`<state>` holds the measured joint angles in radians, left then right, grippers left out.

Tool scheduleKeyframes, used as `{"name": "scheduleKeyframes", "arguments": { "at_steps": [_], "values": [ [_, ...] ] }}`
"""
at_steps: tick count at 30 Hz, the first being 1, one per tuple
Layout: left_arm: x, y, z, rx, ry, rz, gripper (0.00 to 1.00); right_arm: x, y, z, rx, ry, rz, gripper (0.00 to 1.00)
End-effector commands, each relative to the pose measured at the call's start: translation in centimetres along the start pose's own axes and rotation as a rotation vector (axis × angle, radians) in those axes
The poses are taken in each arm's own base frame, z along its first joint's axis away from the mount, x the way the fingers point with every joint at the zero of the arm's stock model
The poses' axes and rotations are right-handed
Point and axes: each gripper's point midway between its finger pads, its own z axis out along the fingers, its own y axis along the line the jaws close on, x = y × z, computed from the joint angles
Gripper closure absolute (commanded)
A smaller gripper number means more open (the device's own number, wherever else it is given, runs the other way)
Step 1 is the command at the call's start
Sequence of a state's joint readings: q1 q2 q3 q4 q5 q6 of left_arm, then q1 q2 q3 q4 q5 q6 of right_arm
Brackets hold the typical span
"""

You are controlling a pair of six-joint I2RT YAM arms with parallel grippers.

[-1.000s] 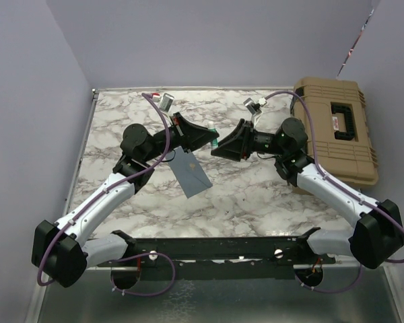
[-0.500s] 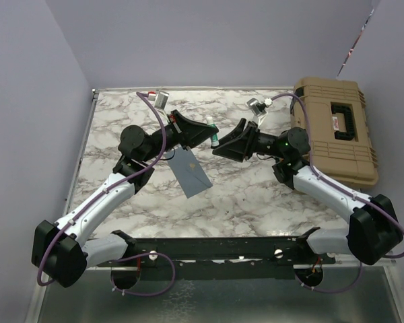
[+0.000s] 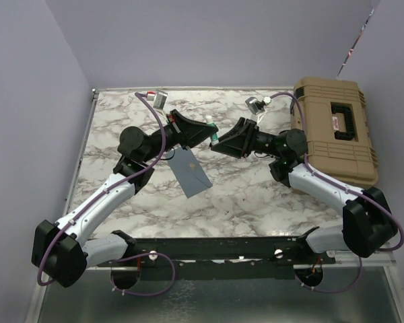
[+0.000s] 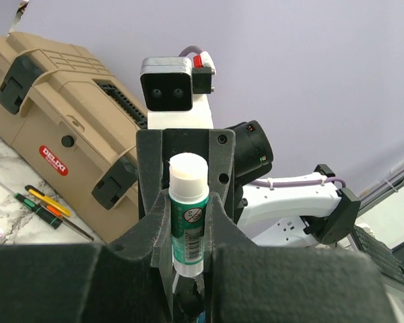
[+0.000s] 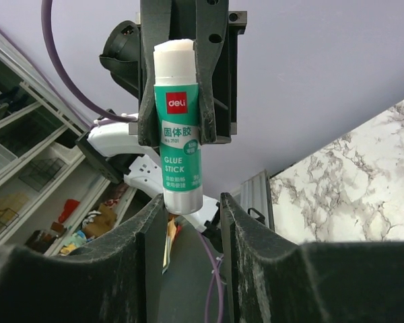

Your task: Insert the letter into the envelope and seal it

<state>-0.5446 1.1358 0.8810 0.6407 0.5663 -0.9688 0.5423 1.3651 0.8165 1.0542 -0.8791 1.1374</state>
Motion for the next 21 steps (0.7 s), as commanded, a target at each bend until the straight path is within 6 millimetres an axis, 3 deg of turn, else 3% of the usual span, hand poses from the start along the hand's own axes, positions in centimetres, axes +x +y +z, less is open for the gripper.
{"name": "scheduleKeyframes", "arguments": {
  "at_steps": [1, 4, 8, 17, 21],
  "values": [
    [-0.2, -0.1, -0.1, 0.007, -0.028, 0.013, 1.0, -0.8, 1.0, 0.5, -0.034, -0.013, -0.029, 0.6],
    [-0.2, 0.1, -0.1, 0.001, -0.032, 0.012, 1.0, -0.6, 1.3, 0.5, -0.042, -0.009, -0.035, 0.53],
    [-0.1, 0.2, -0.1, 0.0, -0.032, 0.011, 1.0, -0.7, 1.3, 0.5, -0.038, -0.014, -0.031, 0.53],
    [0.0, -0.1, -0.4, 0.02, -0.039, 0.021, 1.0, -1.1, 0.7, 1.2, -0.024, -0.014, -0.005, 0.64],
    [-0.2, 0.0, -0.5, 0.015, -0.053, 0.023, 1.0, -0.9, 0.3, 1.4, -0.012, -0.001, 0.008, 0.78]
  ]
}}
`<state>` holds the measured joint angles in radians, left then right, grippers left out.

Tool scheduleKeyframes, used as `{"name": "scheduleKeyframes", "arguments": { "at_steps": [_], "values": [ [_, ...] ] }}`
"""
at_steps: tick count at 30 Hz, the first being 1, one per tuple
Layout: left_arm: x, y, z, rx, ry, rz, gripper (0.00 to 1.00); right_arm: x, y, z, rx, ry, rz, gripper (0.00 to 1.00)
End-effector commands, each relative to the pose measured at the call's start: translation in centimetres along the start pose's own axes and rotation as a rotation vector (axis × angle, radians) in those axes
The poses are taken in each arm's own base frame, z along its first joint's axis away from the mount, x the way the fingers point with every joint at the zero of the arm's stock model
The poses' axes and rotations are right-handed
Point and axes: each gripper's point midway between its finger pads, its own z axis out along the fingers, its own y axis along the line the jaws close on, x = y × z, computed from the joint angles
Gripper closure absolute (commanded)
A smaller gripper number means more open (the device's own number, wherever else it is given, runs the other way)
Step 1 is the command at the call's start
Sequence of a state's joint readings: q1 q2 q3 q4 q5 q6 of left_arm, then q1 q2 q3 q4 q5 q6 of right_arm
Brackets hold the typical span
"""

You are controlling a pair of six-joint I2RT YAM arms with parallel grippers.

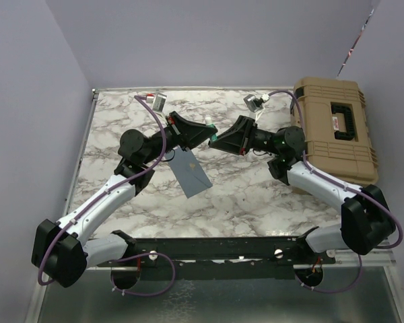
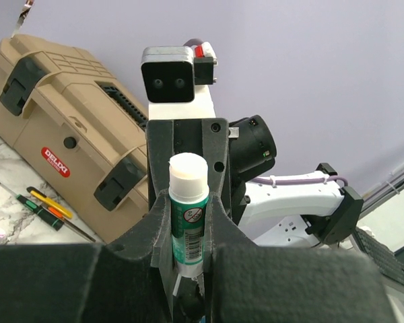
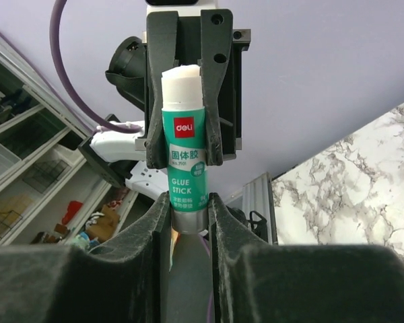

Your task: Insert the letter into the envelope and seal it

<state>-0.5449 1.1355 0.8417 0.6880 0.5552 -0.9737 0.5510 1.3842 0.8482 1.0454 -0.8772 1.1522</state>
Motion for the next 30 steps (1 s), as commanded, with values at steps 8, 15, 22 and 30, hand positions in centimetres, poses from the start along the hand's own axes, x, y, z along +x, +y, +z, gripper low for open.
{"name": "scheduleKeyframes", "arguments": {
  "at_steps": [8, 15, 22, 30],
  "values": [
    [-1.7, -0.7, 0.0, -0.002, -0.086, 0.012, 1.0, 0.5, -1.0, 0.8, 0.059, 0.045, -0.019, 0.91],
    [-2.3, 2.1, 0.7, -0.163, -0.093, -0.06, 1.0, 1.9, -8.5, -0.3, 0.421, 0.227, -0.233, 1.0],
    [-3.4, 6.4, 1.3, -0.451, -0.076, -0.118, 1.0, -0.5, -15.9, -3.4, 0.91, 0.329, -0.489, 1.0],
    [-3.2, 11.9, 0.7, -0.725, -0.146, -0.297, 1.0, -3.9, -17.0, -3.3, 1.241, 0.216, -0.647, 1.0]
  ]
}}
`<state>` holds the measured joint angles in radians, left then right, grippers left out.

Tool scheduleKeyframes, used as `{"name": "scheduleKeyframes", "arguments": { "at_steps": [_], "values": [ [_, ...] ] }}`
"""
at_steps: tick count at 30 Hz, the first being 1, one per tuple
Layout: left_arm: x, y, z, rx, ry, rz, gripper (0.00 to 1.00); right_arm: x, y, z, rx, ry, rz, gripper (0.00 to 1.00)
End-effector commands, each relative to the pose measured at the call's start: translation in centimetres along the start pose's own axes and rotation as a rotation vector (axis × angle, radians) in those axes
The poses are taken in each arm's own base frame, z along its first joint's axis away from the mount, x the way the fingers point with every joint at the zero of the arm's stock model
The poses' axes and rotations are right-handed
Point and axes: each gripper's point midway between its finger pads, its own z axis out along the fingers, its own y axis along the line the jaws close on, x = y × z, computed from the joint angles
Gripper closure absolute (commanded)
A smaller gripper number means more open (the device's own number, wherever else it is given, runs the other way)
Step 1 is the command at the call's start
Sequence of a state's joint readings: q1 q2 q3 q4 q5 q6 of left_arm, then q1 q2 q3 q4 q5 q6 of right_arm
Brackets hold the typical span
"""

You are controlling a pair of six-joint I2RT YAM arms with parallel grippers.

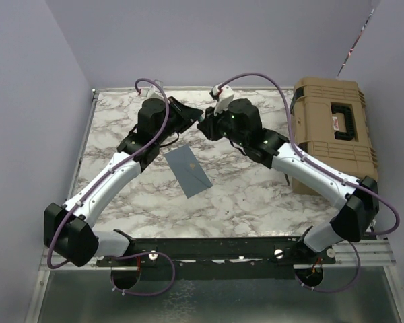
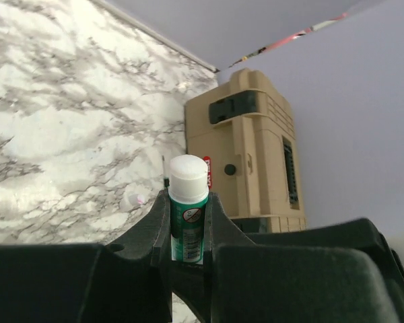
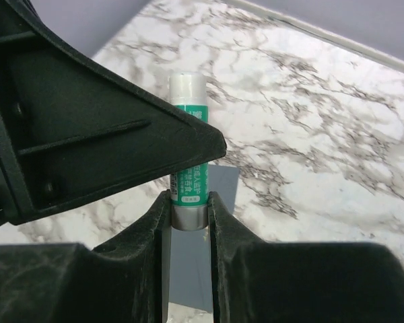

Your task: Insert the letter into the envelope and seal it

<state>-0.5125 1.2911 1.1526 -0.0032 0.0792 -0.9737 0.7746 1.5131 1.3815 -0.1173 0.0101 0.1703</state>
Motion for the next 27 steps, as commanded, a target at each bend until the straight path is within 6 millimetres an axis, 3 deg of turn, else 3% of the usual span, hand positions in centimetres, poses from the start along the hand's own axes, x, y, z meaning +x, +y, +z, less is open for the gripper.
{"name": "scheduleKeyframes", "arguments": {
  "at_steps": [1, 4, 5, 8, 10, 13, 20, 24, 27],
  "values": [
    [0.5, -1.4, 0.2, -0.032, 0.019, -0.129, 1.0, 2.7, -4.5, 0.4, 0.276, 0.108, -0.096, 1.0],
    [0.3, -1.6, 0.5, -0.015, 0.015, -0.091, 1.0, 2.3, -2.1, 0.2, 0.154, 0.141, -0.044, 0.95],
    [0.3, -2.0, 0.5, 0.006, 0.021, -0.065, 1.0, 1.9, -1.1, -0.1, 0.109, 0.146, -0.018, 0.88],
    [1.1, -3.7, 0.2, 0.099, 0.086, 0.04, 1.0, 0.2, 1.7, -2.3, -0.009, 0.126, 0.102, 0.56],
    [1.9, -4.7, -0.5, 0.167, 0.138, 0.093, 1.0, -1.1, 3.2, -4.2, -0.086, 0.088, 0.185, 0.45],
    [2.8, -6.5, -2.3, 0.282, 0.189, 0.164, 1.0, -2.5, 4.7, -6.7, -0.158, 0.053, 0.29, 0.42],
    [3.2, -10.5, -7.0, 0.509, 0.225, 0.234, 1.0, -3.1, 7.1, -11.4, -0.311, -0.037, 0.453, 0.37],
    [3.5, -12.5, -9.4, 0.631, 0.24, 0.218, 1.0, -2.8, 8.3, -13.5, -0.405, -0.081, 0.507, 0.38],
    [4.0, -12.9, -10.6, 0.677, 0.262, 0.191, 1.0, -3.8, 10.0, -15.2, -0.545, -0.143, 0.499, 0.43]
  ]
}}
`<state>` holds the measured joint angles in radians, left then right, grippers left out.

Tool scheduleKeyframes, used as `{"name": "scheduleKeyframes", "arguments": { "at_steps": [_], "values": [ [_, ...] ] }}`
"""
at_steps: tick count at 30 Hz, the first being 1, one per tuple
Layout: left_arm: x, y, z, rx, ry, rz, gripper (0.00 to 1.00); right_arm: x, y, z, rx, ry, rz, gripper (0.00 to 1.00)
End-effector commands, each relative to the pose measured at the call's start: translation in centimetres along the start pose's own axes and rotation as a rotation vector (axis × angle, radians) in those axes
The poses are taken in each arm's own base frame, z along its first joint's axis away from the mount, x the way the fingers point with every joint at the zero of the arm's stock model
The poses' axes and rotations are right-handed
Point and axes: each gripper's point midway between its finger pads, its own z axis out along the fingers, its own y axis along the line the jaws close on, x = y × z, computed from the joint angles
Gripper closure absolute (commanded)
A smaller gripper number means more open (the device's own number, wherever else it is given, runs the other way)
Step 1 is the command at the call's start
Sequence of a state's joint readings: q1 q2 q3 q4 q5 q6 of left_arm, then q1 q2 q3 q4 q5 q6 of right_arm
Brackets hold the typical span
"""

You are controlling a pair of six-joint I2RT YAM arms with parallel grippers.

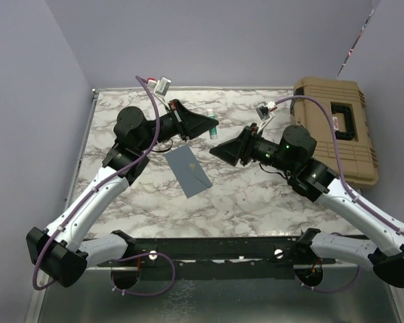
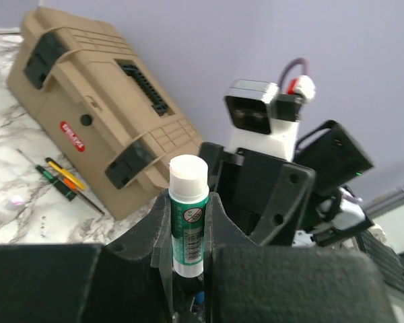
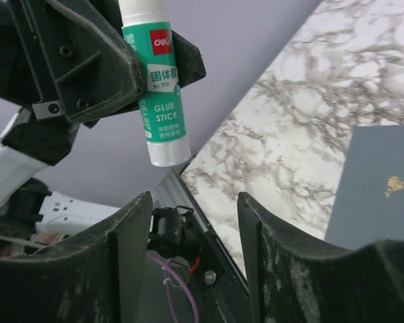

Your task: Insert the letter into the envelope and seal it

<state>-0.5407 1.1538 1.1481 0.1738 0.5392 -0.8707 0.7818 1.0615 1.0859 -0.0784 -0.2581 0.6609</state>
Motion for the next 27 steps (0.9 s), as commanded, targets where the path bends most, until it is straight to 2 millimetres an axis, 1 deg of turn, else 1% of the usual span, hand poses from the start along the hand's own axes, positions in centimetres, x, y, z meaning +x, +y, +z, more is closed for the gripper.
{"name": "scheduleKeyframes", "arguments": {
  "at_steps": [1, 3, 4, 8, 11, 13, 17, 19, 23, 25, 26, 27],
  "values": [
    [1.1, -3.4, -1.3, 0.161, 0.041, -0.003, 1.0, -0.4, 4.7, -1.2, -0.258, -0.037, 0.038, 0.45],
    [1.2, -3.8, -1.7, 0.176, 0.042, -0.006, 1.0, -0.3, 5.4, -1.4, -0.307, -0.044, 0.041, 0.45],
    [1.2, -4.0, -1.8, 0.182, 0.04, -0.009, 1.0, -0.4, 5.7, -1.6, -0.326, -0.049, 0.042, 0.43],
    [1.3, -4.3, -2.2, 0.195, 0.037, -0.019, 1.0, -1.1, 6.2, -1.5, -0.355, -0.084, 0.06, 0.37],
    [1.4, -4.5, -2.4, 0.198, 0.036, -0.021, 1.0, -1.5, 6.2, -1.2, -0.354, -0.105, 0.091, 0.38],
    [1.3, -4.6, -2.5, 0.2, 0.033, -0.021, 1.0, -1.7, 6.3, -1.0, -0.362, -0.11, 0.102, 0.41],
    [1.1, -5.0, -2.6, 0.207, 0.024, -0.021, 1.0, -1.6, 6.4, -0.5, -0.379, -0.098, 0.116, 0.54],
    [0.9, -5.1, -2.6, 0.208, 0.019, -0.021, 1.0, -1.4, 6.5, -0.2, -0.386, -0.088, 0.121, 0.65],
    [0.6, -5.0, -2.6, 0.196, 0.001, -0.03, 1.0, -1.3, 6.3, 0.2, -0.386, -0.083, 0.11, 0.84],
    [0.3, -4.7, -2.6, 0.177, -0.027, -0.045, 1.0, -1.3, 5.9, 0.5, -0.362, -0.079, 0.068, 0.96],
    [0.0, -4.3, -2.5, 0.152, -0.048, -0.061, 1.0, -1.3, 5.3, 0.9, -0.327, -0.074, 0.037, 0.99],
    [-0.4, -3.7, -2.4, 0.12, -0.073, -0.078, 1.0, -1.2, 4.4, 1.4, -0.277, -0.061, -0.008, 1.0]
  ]
}}
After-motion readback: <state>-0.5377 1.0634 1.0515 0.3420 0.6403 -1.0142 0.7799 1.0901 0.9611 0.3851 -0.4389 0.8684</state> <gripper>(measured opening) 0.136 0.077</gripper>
